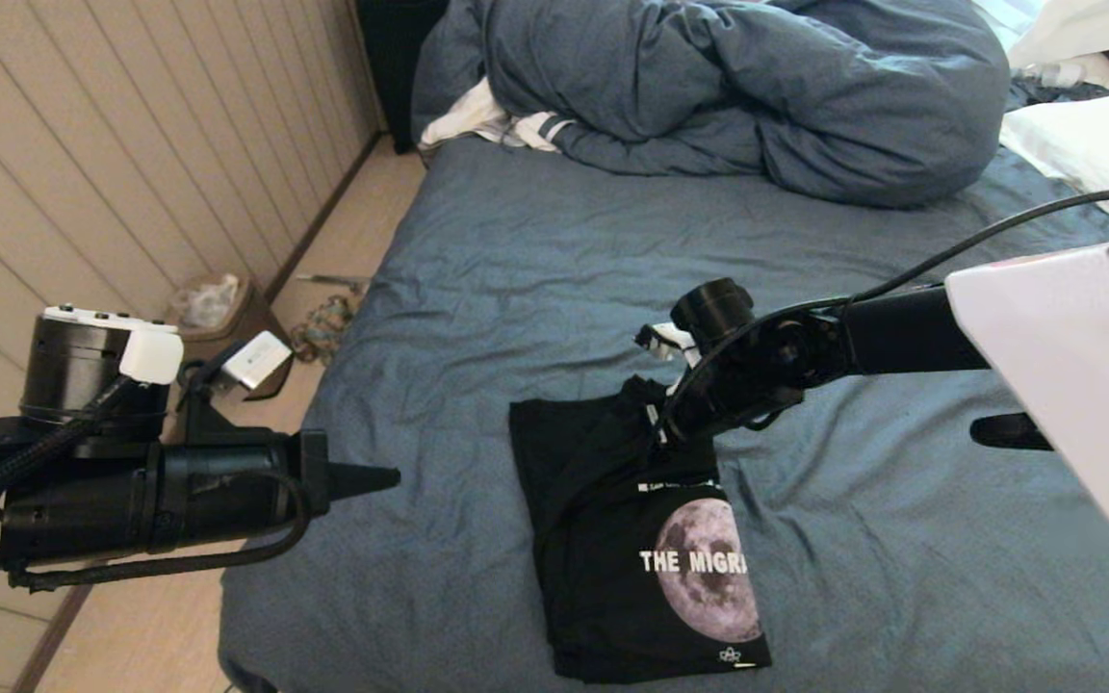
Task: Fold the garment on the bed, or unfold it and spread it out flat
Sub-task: Fold the black T-shirt
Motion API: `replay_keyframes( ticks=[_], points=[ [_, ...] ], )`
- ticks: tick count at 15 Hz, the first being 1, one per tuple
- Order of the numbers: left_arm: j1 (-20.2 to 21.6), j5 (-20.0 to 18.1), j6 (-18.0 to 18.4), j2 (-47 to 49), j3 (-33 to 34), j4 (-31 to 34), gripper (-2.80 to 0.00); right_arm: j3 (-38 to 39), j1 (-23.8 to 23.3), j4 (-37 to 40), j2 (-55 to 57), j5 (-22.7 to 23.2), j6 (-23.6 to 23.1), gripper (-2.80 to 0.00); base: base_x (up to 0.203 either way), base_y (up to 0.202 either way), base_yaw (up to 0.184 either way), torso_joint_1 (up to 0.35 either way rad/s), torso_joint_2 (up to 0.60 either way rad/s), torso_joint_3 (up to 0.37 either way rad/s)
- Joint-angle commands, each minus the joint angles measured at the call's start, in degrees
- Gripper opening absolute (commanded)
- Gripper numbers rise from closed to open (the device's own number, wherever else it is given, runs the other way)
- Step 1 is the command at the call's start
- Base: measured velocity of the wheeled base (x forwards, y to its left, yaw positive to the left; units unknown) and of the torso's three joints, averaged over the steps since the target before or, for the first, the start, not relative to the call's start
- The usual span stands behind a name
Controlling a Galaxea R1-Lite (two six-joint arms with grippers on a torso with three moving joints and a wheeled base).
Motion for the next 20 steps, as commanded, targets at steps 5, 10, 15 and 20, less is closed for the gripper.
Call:
replay_keyframes(
  ticks=[5, 10, 15, 20],
  points=[
    [0.0, -0.6, -0.2, 0.1, 0.0, -0.2, -2.8, -12.6, 5.6, 1.1, 9.6, -2.6, 0.3, -2.8, 0.0, 0.0, 0.0, 0.0, 0.0, 0.0],
    [0.0, -0.7, -0.3, 0.5, 0.0, -0.2, -2.8, -15.5, 12.1, -7.9, 13.2, -5.7, 0.6, -2.8, 0.0, 0.0, 0.0, 0.0, 0.0, 0.0],
    [0.0, -0.9, -0.8, 1.9, -0.2, -0.8, -2.8, -15.4, 16.9, -16.7, 11.7, -7.7, 2.2, -2.8, 0.0, 0.0, 0.0, 0.0, 0.0, 0.0],
    [0.1, -0.6, -0.8, 3.4, -1.3, -1.0, -2.8, -13.6, 15.5, -16.5, 3.2, -9.9, 3.8, -2.8, 0.0, 0.0, 0.0, 0.0, 0.0, 0.0]
  ],
)
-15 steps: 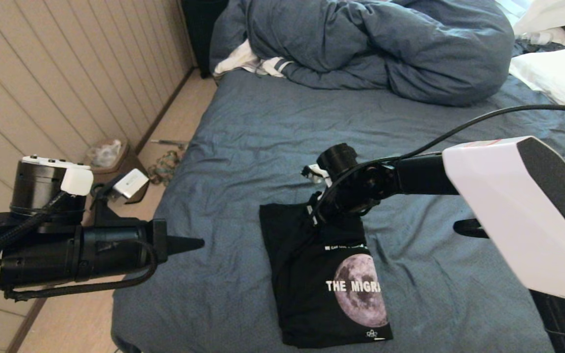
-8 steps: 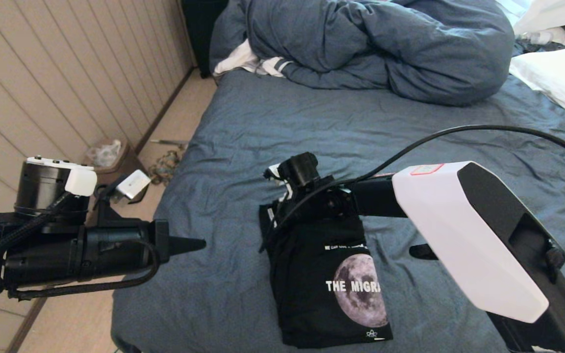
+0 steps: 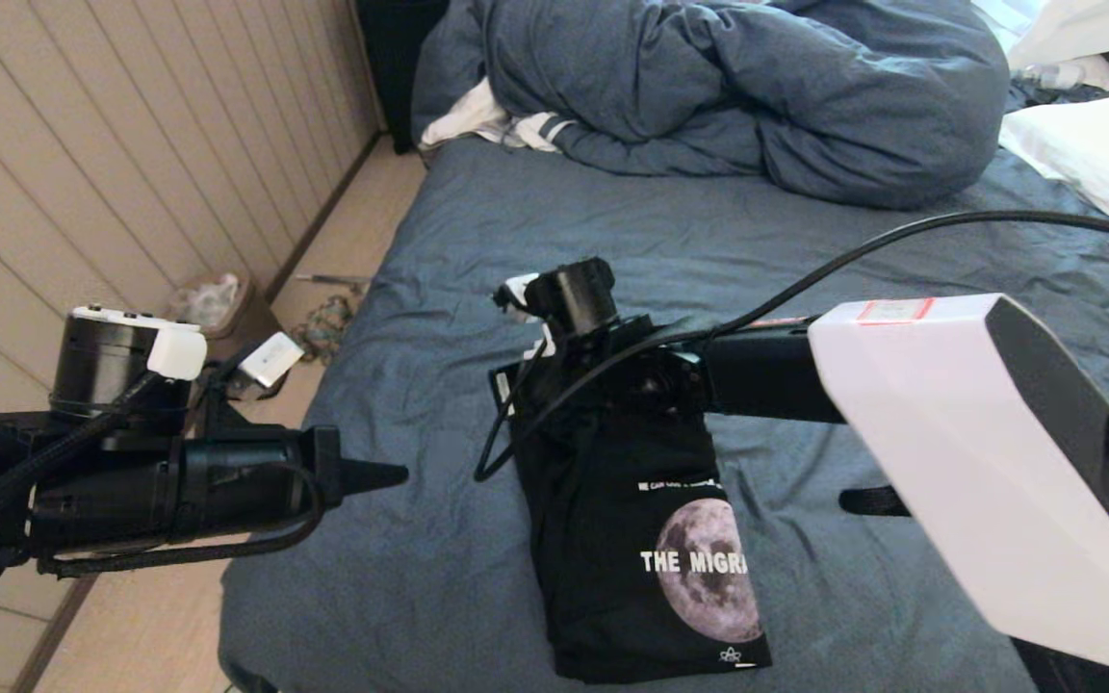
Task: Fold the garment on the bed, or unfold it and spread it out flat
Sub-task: Fold the black T-shirt
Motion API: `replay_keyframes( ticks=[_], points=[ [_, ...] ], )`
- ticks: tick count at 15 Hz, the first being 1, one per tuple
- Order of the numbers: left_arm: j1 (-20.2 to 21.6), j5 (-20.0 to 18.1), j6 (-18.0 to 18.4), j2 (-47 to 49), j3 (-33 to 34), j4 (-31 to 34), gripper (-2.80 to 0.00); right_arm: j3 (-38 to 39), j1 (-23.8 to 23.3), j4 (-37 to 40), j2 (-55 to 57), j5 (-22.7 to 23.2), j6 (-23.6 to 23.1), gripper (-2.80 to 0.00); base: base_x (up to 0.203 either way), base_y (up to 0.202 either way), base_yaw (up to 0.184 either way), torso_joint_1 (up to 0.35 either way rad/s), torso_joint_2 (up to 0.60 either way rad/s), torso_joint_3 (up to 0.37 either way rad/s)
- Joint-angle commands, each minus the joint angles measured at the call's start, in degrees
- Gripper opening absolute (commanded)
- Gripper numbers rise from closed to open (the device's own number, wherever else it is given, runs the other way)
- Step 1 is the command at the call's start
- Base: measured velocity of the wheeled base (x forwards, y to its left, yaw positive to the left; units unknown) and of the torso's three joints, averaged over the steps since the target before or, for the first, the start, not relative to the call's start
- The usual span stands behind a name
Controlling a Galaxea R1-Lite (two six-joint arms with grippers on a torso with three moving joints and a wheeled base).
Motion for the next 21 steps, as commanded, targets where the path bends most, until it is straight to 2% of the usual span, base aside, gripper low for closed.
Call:
replay_keyframes(
  ticks=[1, 6, 8, 10, 13, 14, 15, 17, 21],
  points=[
    [0.1, 0.0, -0.1, 1.4, -0.6, -0.1, -2.8, 2.8, -2.6, 0.2, -5.7, -0.2, 0.5, -2.8, 0.0, 0.0, 0.0, 0.0, 0.0, 0.0],
    [-0.4, 0.0, 0.4, 3.6, -6.6, 0.7, -2.8, 22.5, -13.0, -0.1, -20.2, 0.4, 3.1, -2.8, 0.0, 0.0, 0.0, 0.0, 0.0, 0.0],
    [-2.5, 0.0, 0.9, 6.8, -9.3, 0.5, -2.8, 29.5, -18.8, -0.5, -24.4, 3.2, 3.7, -2.8, 0.0, 0.0, 0.0, 0.0, 0.0, 0.0],
    [-4.3, 0.0, 2.9, 12.0, -13.5, 0.3, -2.8, 35.4, -21.3, -3.7, -26.7, 6.5, 4.3, -2.8, 0.0, 0.0, 0.0, 0.0, 0.0, 0.0],
    [-8.9, 0.9, 3.9, 20.2, -21.4, 1.3, -2.8, 39.9, -25.5, -12.1, -27.0, 7.8, 3.9, -2.8, 0.0, 0.0, 0.0, 0.0, 0.0, 0.0],
    [-10.2, 2.3, 4.2, 22.8, -23.9, 1.8, 0.0, 39.6, -26.8, -13.0, -26.4, 9.4, 3.9, -2.8, 0.0, 0.0, 0.0, 0.0, 0.0, 0.0],
    [-10.9, 4.4, 5.4, 25.5, -26.2, 1.9, 0.0, 39.2, -28.2, -13.2, -26.1, 11.4, 3.8, -2.8, 0.0, 0.0, 0.0, 0.0, 0.0, 0.0],
    [-11.3, 9.6, 10.6, 29.4, -30.2, 2.3, 0.0, 38.0, -29.8, -13.2, -26.1, 14.2, 3.7, -2.8, 0.0, 0.0, 0.0, 0.0, 0.0, 0.0],
    [-16.0, 19.5, 11.9, 37.1, -34.9, -1.1, 0.0, 36.6, -30.1, -13.3, -25.6, 14.4, 3.6, -2.8, 0.0, 0.0, 0.0, 0.0, 0.0, 0.0]
  ],
)
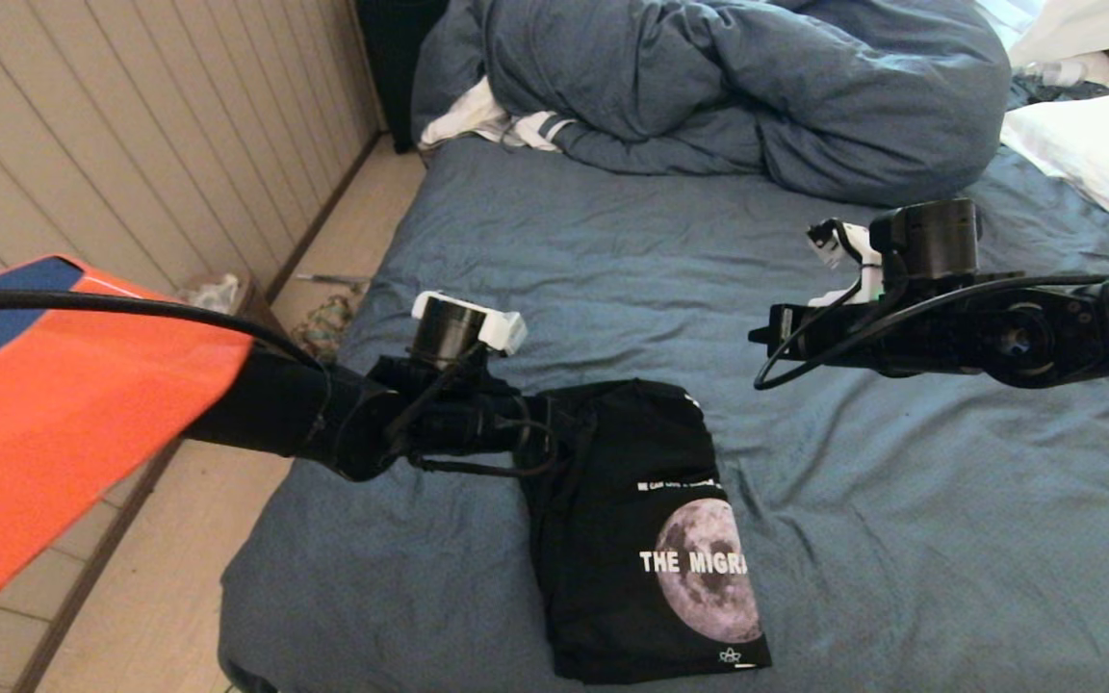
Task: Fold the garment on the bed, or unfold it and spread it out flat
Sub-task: Fold the black T-shirt
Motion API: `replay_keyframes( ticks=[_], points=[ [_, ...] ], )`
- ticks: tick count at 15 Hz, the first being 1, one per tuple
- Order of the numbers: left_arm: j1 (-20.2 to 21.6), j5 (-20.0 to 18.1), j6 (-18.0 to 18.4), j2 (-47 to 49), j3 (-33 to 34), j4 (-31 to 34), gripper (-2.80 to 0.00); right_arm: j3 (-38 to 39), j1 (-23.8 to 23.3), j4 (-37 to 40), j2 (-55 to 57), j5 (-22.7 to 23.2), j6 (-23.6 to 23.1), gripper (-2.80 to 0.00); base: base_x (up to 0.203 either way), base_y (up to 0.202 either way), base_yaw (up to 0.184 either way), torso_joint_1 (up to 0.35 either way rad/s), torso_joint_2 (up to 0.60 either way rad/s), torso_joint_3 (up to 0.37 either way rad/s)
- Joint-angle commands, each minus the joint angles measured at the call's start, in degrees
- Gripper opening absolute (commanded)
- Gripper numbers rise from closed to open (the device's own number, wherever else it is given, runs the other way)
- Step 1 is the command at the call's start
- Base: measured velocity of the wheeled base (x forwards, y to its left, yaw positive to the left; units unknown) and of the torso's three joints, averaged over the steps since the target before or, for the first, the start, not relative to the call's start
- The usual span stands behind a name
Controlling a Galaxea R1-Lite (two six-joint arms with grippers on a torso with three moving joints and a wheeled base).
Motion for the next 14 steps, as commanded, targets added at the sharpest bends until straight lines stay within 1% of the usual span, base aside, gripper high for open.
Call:
replay_keyframes(
  ticks=[1, 6, 10, 11, 14],
  points=[
    [-1.3, 1.9, 0.0, 4.4, -1.4, -2.6, 0.0, -0.2, -0.1, -0.1, 0.6, 0.1, 0.0, -2.8, 0.0, 0.0, 0.0, 0.0, 0.0, 0.0],
    [-2.1, 2.2, -0.1, 8.2, -4.9, -3.0, 0.0, -0.8, -0.6, -0.1, 2.0, 0.3, 0.0, -2.8, 0.0, 0.0, 0.0, 0.0, 0.0, 0.0],
    [-3.3, 2.6, -0.1, 9.7, -4.8, -3.0, 0.0, -1.1, -0.7, -0.2, 2.5, 0.8, 0.0, -2.8, 0.0, 0.0, 0.0, 0.0, 0.0, 0.0],
    [-3.8, 3.3, -0.1, 9.7, -4.8, -3.0, -2.8, -1.0, -0.8, -0.2, 2.5, 0.9, -0.1, -2.8, 0.0, 0.0, 0.0, 0.0, 0.0, 0.0],
    [-3.8, 3.8, -0.3, 9.9, -6.2, -3.2, -2.8, -1.0, -0.9, -0.1, 2.5, 1.4, -0.4, -2.8, 0.0, 0.0, 0.0, 0.0, 0.0, 0.0]
  ],
)
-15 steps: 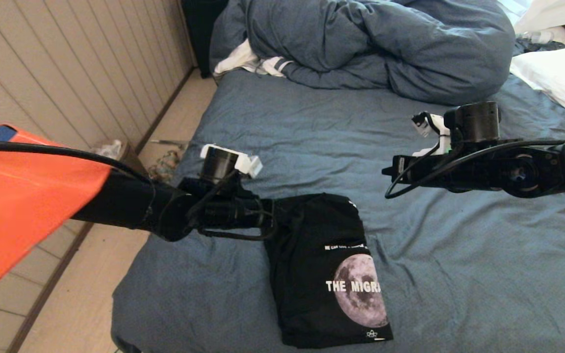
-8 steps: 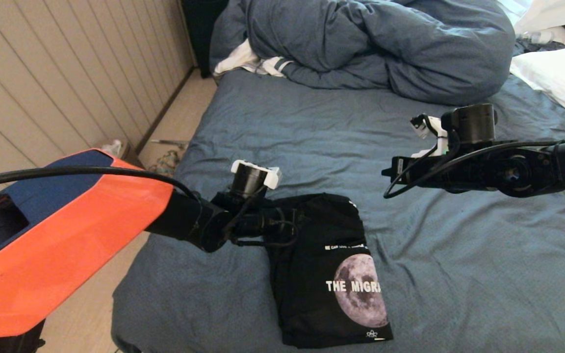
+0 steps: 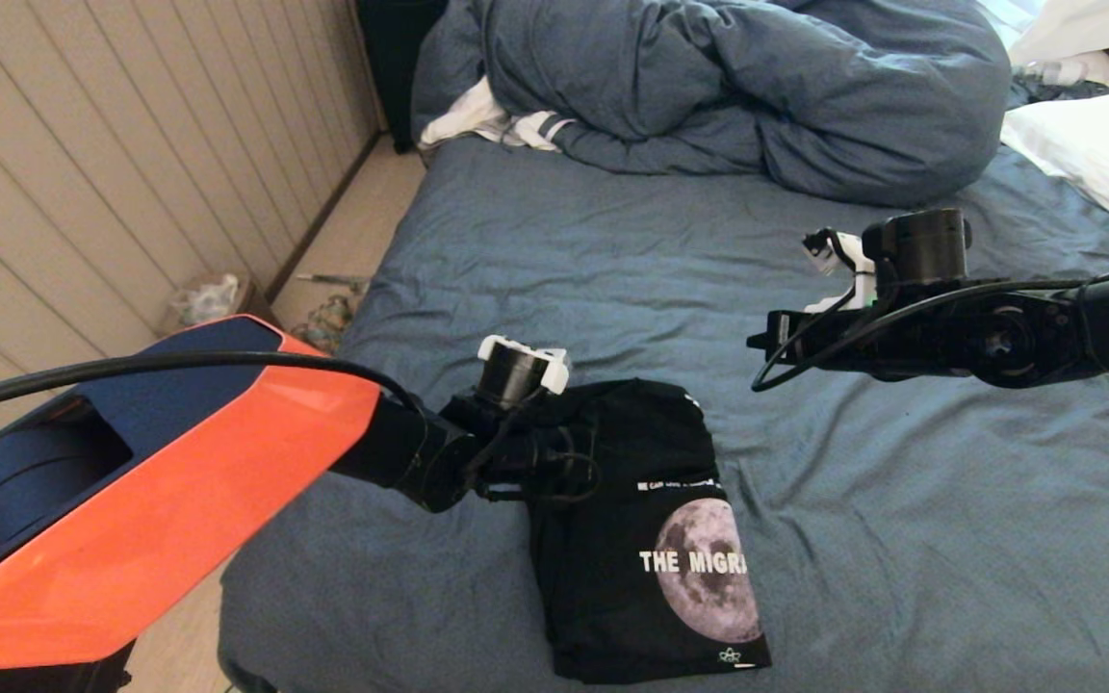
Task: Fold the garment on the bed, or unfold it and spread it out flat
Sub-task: Fold the black T-shirt
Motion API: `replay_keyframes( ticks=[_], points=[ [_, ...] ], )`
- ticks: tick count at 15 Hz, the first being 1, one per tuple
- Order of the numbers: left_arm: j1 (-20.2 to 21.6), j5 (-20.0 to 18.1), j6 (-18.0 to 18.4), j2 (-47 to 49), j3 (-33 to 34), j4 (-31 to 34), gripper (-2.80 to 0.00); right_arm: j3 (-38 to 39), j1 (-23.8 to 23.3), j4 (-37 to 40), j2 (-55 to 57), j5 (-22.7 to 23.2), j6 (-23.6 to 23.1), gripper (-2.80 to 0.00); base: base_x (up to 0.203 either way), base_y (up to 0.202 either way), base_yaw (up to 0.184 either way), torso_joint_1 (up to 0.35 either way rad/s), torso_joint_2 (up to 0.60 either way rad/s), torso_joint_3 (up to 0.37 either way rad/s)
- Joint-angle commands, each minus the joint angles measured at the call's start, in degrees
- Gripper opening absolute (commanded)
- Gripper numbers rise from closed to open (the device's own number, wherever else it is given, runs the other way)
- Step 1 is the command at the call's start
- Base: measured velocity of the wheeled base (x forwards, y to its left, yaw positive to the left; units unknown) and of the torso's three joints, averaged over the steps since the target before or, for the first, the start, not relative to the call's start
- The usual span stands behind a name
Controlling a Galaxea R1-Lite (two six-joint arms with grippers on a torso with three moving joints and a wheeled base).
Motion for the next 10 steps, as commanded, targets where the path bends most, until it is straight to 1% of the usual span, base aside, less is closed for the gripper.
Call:
replay_keyframes(
  ticks=[1, 4, 6, 7, 10],
  points=[
    [0.2, 0.0, -0.2, 0.0, -0.7, -0.1, -2.8, 0.2, 0.1, 0.0, 0.2, 0.1, 0.0, -2.8, 0.0, 0.0, 0.0, 0.0, 0.0, 0.0],
    [1.1, 0.3, -0.5, -0.8, -0.5, -0.1, -2.8, 0.2, 0.3, 0.0, 0.3, 0.1, 0.0, -2.8, 0.0, 0.0, 0.0, 0.0, 0.0, 0.0],
    [2.0, 2.5, -0.5, -1.0, 0.1, -0.3, -2.8, 0.2, 0.3, 0.0, 0.3, 0.1, 0.0, -2.8, 0.0, 0.0, 0.0, 0.0, 0.0, 0.0],
    [2.8, 2.9, -0.6, -1.1, 0.2, -0.3, -2.8, 0.3, 0.3, 0.0, 0.3, 0.1, 0.0, -2.8, 0.0, 0.0, 0.0, 0.0, 0.0, 0.0],
    [5.3, 2.9, -0.7, -3.2, 1.1, -0.3, -2.8, 0.3, 0.3, 0.0, 0.2, 0.1, 0.0, -2.8, 0.0, 0.0, 0.0, 0.0, 0.0, 0.0]
  ],
)
